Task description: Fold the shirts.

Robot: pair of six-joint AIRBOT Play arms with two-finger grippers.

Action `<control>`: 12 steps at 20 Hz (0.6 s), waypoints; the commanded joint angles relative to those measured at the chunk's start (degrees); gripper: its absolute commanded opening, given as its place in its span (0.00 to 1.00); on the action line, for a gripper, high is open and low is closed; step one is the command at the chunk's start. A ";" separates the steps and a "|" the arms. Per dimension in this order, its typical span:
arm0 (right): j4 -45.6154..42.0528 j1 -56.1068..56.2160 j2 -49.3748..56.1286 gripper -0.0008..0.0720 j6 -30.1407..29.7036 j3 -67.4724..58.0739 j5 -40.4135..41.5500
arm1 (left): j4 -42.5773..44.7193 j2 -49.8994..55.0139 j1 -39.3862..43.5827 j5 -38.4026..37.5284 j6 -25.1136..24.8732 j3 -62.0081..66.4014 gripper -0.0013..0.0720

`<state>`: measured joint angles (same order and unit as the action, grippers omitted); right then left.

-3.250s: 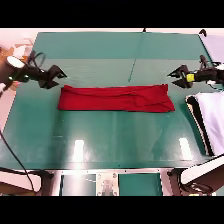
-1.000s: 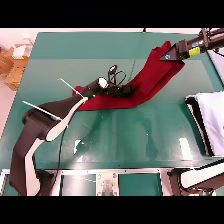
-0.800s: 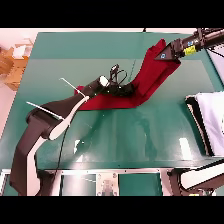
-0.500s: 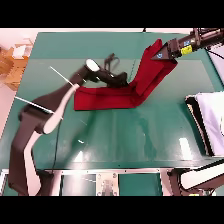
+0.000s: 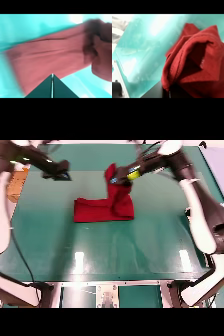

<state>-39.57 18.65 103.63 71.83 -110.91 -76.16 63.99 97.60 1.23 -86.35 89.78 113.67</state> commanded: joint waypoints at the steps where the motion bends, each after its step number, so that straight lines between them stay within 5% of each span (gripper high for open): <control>1: 0.00 11.67 7.72 0.04 0.15 0.33 14.47 | 6.60 -7.06 -5.35 -3.32 -0.57 -0.42 0.05; 2: 0.04 14.45 10.38 0.14 0.15 0.33 18.05 | 6.58 -8.13 -6.05 -3.34 -1.01 -0.42 0.05; 4: 0.39 19.52 15.23 0.53 0.17 0.31 23.89 | 6.73 -9.25 -6.34 -3.54 -1.42 -0.39 0.05; 5: 0.09 21.05 16.59 0.63 0.15 0.31 26.12 | 6.43 -9.40 -6.34 -4.04 -1.42 -0.39 0.05; 7: -3.30 19.93 16.31 0.66 0.76 -0.37 25.83 | 6.29 -9.40 -6.34 -4.74 -1.49 -0.42 0.05; 12: -15.39 0.94 10.38 0.66 10.73 -5.25 7.37 | 6.32 -9.42 -6.34 -5.84 -1.73 -0.42 0.05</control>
<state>-48.80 28.18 116.33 78.11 -114.52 -59.90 70.04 88.38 -4.95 -91.20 88.20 113.27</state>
